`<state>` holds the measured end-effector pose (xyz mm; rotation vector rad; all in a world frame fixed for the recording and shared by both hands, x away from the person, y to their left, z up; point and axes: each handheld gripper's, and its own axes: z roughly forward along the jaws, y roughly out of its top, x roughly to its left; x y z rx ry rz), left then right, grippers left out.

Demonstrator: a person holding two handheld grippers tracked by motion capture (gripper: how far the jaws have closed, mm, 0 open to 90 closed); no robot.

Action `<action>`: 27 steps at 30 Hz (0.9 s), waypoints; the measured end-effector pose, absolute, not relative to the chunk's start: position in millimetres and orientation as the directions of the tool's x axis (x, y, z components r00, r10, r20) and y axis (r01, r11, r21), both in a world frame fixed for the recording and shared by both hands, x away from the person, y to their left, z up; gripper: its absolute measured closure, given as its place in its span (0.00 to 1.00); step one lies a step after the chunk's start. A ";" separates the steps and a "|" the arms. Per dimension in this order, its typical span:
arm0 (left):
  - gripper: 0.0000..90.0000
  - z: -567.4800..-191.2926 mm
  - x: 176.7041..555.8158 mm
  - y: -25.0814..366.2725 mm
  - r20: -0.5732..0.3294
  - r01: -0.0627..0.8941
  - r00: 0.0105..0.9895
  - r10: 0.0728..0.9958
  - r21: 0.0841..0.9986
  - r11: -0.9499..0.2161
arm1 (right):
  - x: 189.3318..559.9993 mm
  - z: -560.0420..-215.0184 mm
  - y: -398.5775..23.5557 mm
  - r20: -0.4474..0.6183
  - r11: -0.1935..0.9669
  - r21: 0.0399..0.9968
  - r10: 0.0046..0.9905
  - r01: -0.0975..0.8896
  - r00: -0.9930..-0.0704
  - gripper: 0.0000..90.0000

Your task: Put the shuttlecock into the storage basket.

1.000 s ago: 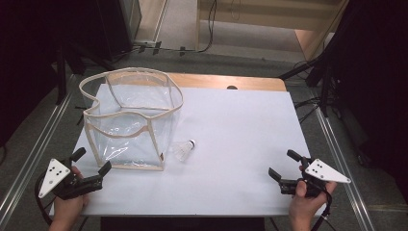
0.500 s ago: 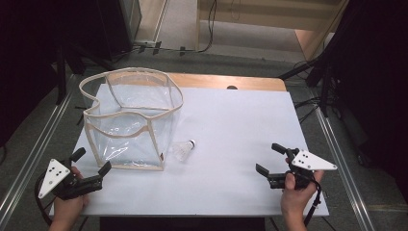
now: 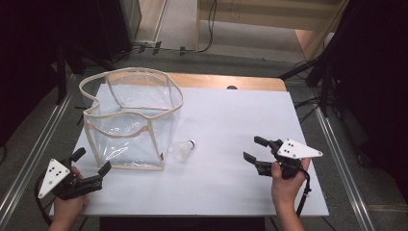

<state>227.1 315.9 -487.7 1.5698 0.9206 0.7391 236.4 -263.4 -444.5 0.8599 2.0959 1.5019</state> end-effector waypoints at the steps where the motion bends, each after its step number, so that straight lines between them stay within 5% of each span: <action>1: 0.02 -487.7 227.0 315.8 -0.017 0.171 0.500 0.866 0.982 -0.079 | 238.4 -443.7 -261.9 0.016 0.228 0.944 0.690 0.238 -0.723 0.42; 19: 0.02 -487.8 226.8 315.6 -0.017 0.170 0.499 0.866 0.982 -0.079 | 278.8 -442.5 -210.6 -0.003 0.367 0.887 0.611 0.280 -0.792 0.90; 27: 0.02 -487.8 227.0 315.5 -0.016 0.171 0.500 0.866 0.982 -0.081 | 305.1 -453.6 -183.3 0.028 0.416 0.848 0.584 0.328 -0.811 0.98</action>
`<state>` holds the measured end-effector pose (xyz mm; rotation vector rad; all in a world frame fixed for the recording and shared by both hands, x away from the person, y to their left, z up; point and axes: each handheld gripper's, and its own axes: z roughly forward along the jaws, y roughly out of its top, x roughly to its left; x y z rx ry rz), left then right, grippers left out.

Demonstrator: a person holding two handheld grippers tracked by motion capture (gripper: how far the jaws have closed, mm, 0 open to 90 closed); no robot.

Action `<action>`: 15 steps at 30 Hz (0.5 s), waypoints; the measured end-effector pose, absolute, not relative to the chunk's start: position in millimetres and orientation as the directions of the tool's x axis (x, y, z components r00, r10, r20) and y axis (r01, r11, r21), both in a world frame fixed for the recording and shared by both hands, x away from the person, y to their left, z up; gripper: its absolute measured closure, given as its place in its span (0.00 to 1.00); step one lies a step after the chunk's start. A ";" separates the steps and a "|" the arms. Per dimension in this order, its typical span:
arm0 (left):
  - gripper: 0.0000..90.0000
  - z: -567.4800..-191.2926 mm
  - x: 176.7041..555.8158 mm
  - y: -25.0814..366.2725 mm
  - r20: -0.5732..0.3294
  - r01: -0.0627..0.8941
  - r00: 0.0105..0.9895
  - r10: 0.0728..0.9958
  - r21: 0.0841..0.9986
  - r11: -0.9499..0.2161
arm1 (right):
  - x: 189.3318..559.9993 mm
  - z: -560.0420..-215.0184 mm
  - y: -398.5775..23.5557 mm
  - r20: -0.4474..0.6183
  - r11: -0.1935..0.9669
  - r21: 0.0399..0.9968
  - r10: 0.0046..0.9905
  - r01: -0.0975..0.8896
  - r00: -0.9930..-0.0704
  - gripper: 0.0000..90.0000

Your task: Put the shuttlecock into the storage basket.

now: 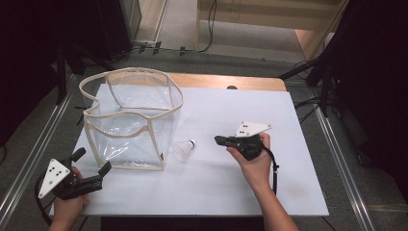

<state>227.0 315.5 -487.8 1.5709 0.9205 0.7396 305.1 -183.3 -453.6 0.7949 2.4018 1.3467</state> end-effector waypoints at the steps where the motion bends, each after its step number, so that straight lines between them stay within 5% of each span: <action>1: 0.02 -487.8 226.9 315.4 -0.016 0.170 0.501 0.865 0.982 -0.080 | 308.6 -455.6 -179.9 0.028 0.424 0.843 0.581 0.332 -0.813 0.98; 15: 0.02 -487.8 226.9 314.9 -0.009 0.168 0.505 0.863 0.982 -0.088 | 349.9 -479.5 -137.4 0.082 0.480 0.773 0.573 0.415 -0.815 0.98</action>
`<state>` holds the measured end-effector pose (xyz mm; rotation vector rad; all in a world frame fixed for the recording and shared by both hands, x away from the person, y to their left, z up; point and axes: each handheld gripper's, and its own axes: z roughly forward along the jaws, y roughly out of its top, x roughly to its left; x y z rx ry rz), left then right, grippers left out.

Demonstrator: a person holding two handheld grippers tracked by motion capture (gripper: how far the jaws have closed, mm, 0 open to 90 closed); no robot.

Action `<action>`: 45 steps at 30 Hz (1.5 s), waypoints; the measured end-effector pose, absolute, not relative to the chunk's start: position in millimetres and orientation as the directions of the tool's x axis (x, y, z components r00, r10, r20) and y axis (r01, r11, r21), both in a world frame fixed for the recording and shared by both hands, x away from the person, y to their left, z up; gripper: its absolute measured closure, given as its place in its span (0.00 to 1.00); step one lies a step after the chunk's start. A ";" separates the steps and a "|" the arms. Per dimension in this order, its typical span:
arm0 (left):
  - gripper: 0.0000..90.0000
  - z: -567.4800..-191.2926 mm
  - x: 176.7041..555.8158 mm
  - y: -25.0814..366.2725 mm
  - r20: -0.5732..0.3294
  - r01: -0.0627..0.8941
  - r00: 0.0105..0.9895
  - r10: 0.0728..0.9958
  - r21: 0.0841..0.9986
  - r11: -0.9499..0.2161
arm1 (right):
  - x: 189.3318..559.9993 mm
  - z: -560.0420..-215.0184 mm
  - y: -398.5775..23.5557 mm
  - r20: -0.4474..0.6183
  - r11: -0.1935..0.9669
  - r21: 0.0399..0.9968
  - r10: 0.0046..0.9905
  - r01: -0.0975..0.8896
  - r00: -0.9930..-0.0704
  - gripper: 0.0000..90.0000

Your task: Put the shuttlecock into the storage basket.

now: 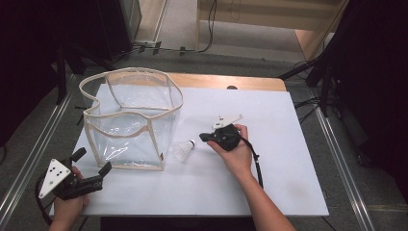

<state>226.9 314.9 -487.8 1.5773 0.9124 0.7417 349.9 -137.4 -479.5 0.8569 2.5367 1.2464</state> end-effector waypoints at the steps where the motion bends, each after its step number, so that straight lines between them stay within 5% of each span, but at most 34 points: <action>1: 0.02 -487.8 226.9 314.9 -0.009 0.168 0.505 0.863 0.982 -0.088 | 349.9 -479.5 -137.4 0.082 0.480 0.773 0.573 0.415 -0.815 0.98; 21: 0.02 -487.7 227.4 315.0 -0.011 0.170 0.509 0.861 0.982 -0.087 | 378.0 -502.3 -113.6 0.127 0.506 0.684 0.627 0.526 -0.769 0.98; 45: 0.02 -487.7 227.3 315.1 -0.009 0.168 0.511 0.860 0.982 -0.090 | 360.1 -502.2 -106.4 0.152 0.527 0.682 0.577 0.508 -0.803 0.98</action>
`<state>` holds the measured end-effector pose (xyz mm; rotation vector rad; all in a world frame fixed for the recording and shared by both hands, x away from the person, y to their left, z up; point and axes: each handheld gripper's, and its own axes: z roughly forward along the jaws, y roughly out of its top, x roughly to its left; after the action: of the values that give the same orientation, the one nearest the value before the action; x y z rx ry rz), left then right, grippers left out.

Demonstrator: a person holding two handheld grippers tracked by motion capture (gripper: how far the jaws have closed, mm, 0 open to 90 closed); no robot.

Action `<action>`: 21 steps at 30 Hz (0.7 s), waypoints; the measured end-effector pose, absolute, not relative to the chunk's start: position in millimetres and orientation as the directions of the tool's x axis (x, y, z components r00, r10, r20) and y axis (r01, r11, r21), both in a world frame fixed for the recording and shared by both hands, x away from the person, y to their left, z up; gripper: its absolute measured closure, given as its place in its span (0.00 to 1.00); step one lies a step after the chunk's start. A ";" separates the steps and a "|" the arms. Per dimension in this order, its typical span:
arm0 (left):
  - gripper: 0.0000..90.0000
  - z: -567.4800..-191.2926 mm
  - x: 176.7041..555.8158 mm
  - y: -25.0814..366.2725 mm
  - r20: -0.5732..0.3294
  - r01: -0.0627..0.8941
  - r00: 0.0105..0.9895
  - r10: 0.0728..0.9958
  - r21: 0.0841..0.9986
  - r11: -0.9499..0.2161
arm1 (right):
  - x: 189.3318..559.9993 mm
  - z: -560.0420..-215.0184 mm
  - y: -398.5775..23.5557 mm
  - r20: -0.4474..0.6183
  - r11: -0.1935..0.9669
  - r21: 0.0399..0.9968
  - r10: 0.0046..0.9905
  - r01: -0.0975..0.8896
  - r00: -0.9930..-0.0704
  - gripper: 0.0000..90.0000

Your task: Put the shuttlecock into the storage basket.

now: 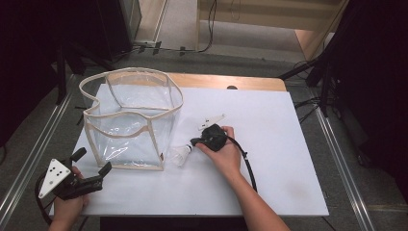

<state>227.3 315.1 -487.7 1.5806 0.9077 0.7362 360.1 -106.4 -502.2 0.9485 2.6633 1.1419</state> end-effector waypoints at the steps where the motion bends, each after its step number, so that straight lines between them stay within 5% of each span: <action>1: 0.02 -487.7 227.3 315.1 -0.010 0.168 0.511 0.860 0.982 -0.089 | 355.9 -502.8 -106.9 0.153 0.526 0.683 0.575 0.506 -0.804 0.98; 21: 0.02 -487.6 227.3 314.6 -0.003 0.168 0.510 0.860 0.981 -0.096 | 307.5 -499.7 -106.6 0.137 0.574 0.694 0.488 0.435 -0.862 0.98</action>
<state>227.3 314.6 -487.6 1.5859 0.9065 0.7406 307.5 -106.6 -499.7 0.8003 2.7246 1.1720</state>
